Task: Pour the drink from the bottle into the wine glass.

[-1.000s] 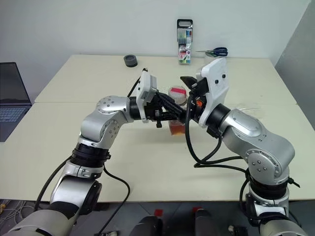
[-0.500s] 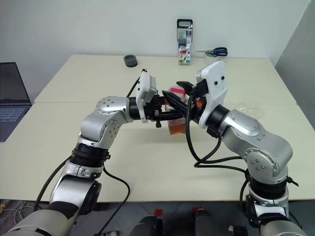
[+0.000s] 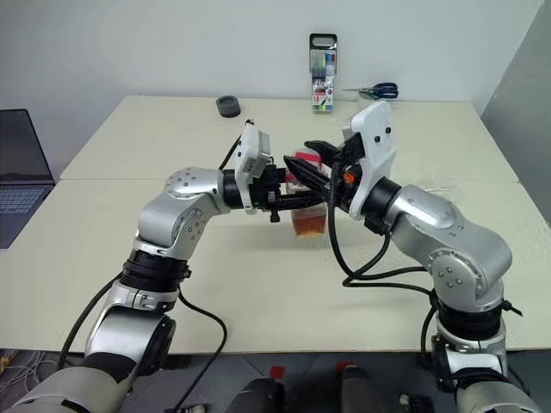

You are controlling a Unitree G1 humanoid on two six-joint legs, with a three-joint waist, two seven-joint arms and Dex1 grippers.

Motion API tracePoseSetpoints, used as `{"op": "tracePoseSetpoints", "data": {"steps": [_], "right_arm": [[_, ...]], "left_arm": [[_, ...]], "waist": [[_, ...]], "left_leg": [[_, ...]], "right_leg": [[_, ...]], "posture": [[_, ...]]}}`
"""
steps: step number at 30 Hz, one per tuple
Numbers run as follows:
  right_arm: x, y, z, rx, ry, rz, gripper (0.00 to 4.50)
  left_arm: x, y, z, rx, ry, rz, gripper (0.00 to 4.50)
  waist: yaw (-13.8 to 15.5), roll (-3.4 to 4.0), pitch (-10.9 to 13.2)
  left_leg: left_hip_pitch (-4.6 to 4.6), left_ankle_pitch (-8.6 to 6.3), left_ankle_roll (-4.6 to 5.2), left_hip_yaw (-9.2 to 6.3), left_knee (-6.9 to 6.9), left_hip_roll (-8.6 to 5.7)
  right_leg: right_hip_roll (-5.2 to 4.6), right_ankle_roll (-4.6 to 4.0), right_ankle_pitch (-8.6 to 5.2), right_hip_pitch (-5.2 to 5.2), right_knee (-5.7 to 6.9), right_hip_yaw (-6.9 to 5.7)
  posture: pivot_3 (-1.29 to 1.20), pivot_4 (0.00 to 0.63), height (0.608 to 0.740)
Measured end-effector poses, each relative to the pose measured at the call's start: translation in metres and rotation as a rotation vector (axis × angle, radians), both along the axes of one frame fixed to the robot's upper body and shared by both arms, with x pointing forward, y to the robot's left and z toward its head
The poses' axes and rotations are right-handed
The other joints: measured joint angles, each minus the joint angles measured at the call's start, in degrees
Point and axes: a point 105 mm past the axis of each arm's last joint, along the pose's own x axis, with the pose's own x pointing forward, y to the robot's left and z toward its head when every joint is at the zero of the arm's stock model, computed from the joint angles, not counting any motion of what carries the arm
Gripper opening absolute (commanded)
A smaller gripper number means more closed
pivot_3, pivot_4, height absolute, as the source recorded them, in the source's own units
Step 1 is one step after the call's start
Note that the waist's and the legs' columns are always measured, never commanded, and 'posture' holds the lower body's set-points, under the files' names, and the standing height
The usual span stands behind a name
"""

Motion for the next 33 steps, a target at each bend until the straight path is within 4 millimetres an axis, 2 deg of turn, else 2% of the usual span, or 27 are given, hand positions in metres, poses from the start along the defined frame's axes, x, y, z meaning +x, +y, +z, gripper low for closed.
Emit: {"op": "tracePoseSetpoints", "data": {"steps": [8,12,16,21,25,29,33], "right_arm": [[0.004,0.000,0.017,-0.063,0.002,0.279,1.82],[0.011,-0.002,0.013,-0.080,-0.007,0.319,3.15],[0.019,-0.012,-0.001,-0.100,0.020,0.279,4.48],[0.022,-0.026,-0.013,-0.091,0.063,0.197,4.48],[0.014,-0.036,-0.007,-0.079,0.045,0.084,4.48],[0.008,-0.030,-0.002,-0.047,0.017,-0.005,4.48],[0.002,-0.018,0.005,0.001,-0.023,-0.055,4.48]], "left_arm": [[-0.009,0.005,0.015,-0.007,0.008,-0.076,1.82],[-0.010,0.003,0.012,0.008,0.027,-0.088,1.82],[-0.010,0.001,0.011,0.014,0.021,-0.090,1.82],[-0.002,0.003,0.010,0.022,0.005,-0.036,1.82],[-0.001,0.004,0.013,0.007,-0.009,-0.016,1.82],[0.002,0.004,0.019,-0.033,-0.047,0.017,1.82],[0.004,0.000,0.016,-0.032,-0.042,0.022,1.82]], "waist": [[-0.07,0.00,0.00],[-0.04,0.00,0.00],[0.02,0.00,0.00],[0.06,0.00,0.01],[0.09,0.00,0.00],[0.05,0.00,0.00],[0.06,0.00,0.00]], "left_leg": [[0.01,-0.01,0.01,0.01,0.00,0.04],[0.00,0.00,0.01,0.00,0.01,0.03],[-0.02,0.00,0.00,0.00,0.01,0.03],[-0.03,0.00,-0.01,-0.01,0.01,0.03],[-0.10,0.01,-0.02,0.00,0.01,0.02],[-0.10,0.01,-0.02,-0.01,0.03,0.02],[-0.11,0.01,-0.02,-0.02,0.02,0.01]], "right_leg": [[0.04,0.00,0.00,0.01,0.01,-0.01],[0.03,0.00,0.00,0.00,0.00,-0.01],[-0.03,0.00,0.00,-0.01,-0.01,0.00],[-0.21,-0.01,0.00,-0.03,0.00,0.00],[-0.26,-0.01,0.00,-0.11,0.00,0.00],[-0.27,-0.01,0.01,-0.11,0.03,-0.01],[-0.27,-0.01,0.00,-0.12,0.02,-0.02]], "posture": [[0.00,0.150,0.740],[0.00,0.150,0.740],[0.00,0.150,0.740],[0.00,0.150,0.740],[0.00,0.150,0.740],[0.00,0.150,0.740],[0.00,0.150,0.740]]}}
